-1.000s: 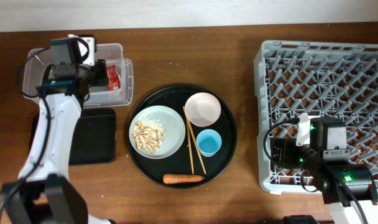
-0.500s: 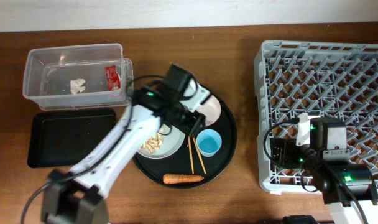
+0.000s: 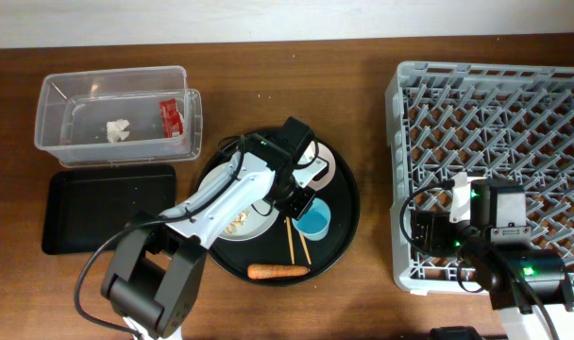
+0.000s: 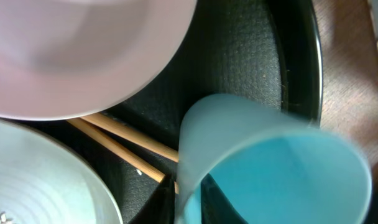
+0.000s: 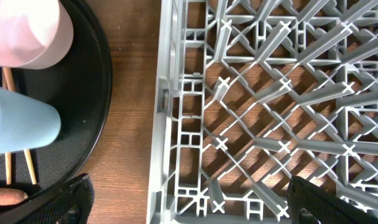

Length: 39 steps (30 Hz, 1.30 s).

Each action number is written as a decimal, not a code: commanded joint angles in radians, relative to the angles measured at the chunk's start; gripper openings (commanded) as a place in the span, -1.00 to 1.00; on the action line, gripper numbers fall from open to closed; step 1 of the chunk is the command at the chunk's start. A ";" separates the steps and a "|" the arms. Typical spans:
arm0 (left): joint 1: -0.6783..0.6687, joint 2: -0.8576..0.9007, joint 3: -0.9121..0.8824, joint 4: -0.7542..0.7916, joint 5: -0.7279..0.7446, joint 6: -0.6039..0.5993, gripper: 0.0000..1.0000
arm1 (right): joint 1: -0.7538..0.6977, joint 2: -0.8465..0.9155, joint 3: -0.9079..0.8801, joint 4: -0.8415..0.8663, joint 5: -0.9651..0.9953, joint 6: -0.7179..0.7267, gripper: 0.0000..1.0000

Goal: Sort waste into correct bins and load items into the dishwasher rack
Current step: 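Grasp the blue cup with the left gripper and lift it, then hand the blue cup from the left gripper to the right gripper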

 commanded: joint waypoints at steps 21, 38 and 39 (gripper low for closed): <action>0.304 -0.050 0.143 0.180 1.250 -0.008 -1.00 | 0.006 0.150 0.017 0.594 -1.021 -0.232 0.96; 0.216 -0.050 0.143 0.198 1.239 -0.011 -1.00 | 0.006 0.186 0.017 0.661 -1.111 -0.228 0.53; 0.216 -0.050 0.143 0.199 1.239 -0.011 -1.00 | 0.006 0.186 0.017 0.661 -1.111 -0.228 0.51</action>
